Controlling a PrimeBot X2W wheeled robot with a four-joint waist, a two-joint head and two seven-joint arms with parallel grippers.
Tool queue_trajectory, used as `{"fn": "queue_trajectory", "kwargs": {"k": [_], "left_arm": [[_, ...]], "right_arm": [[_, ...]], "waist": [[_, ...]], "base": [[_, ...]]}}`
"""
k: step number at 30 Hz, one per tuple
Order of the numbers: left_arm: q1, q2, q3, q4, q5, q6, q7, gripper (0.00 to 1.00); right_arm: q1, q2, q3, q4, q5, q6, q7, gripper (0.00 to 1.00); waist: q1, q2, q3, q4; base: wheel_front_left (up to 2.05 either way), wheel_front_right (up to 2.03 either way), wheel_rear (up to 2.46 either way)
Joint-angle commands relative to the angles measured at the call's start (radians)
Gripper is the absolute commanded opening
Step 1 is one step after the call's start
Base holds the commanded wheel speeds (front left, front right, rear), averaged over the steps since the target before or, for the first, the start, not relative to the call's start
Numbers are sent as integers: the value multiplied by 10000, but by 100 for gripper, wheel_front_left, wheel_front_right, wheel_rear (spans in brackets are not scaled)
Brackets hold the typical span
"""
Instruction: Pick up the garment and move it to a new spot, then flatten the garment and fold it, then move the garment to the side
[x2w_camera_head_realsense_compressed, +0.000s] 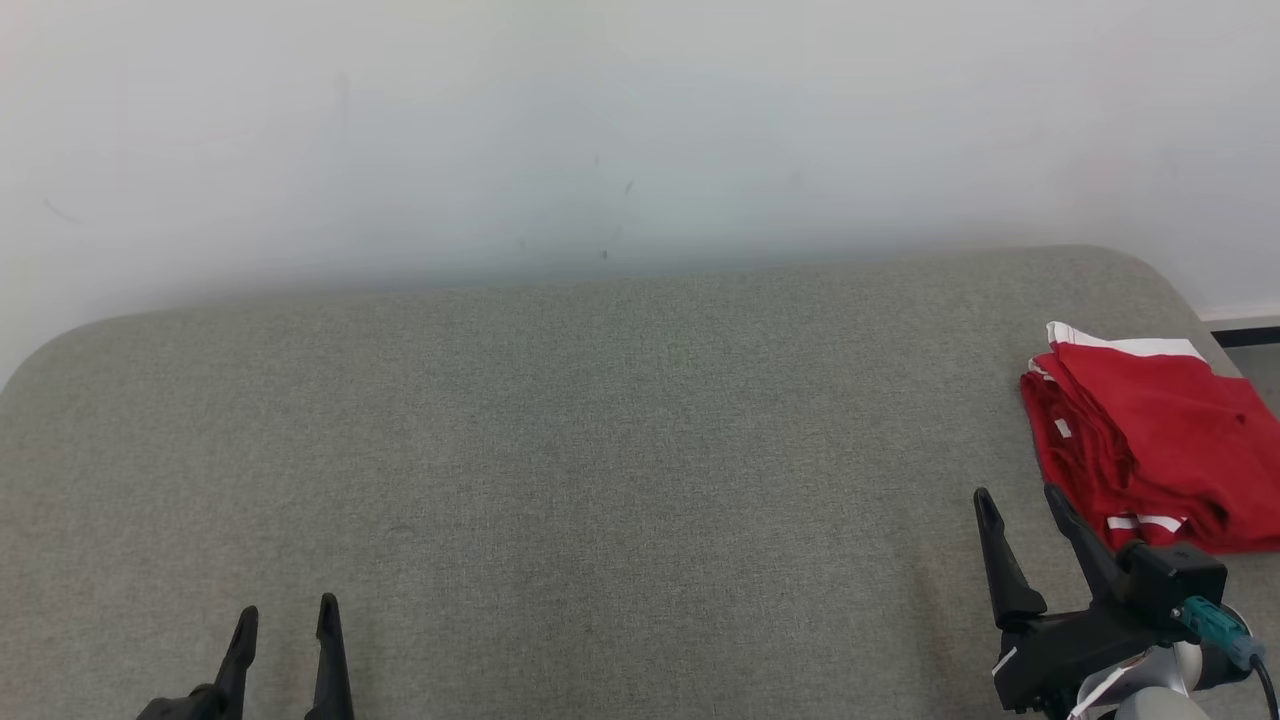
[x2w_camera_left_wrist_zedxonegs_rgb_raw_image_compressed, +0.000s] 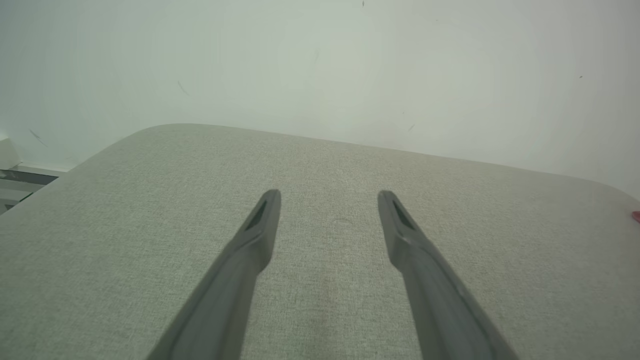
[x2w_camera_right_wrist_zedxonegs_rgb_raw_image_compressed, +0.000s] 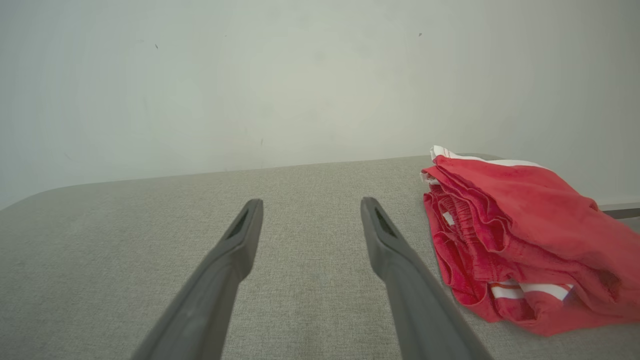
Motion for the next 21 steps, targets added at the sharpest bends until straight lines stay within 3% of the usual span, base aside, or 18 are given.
{"fn": "queue_trajectory", "kwargs": {"k": [1,21], "left_arm": [[-79,11,-5,17,-23,22,1,100],[-156,10,-8,111,78,-68,0,100]], "right_arm": [[103,39,-24,-10,42,-29,-42,100],[67,9,209,-14,155,-29,-49,100]], "waist": [[0,0,6,0],[0,0,55,13]], "base": [[0,0,0],[0,0,0]]}}
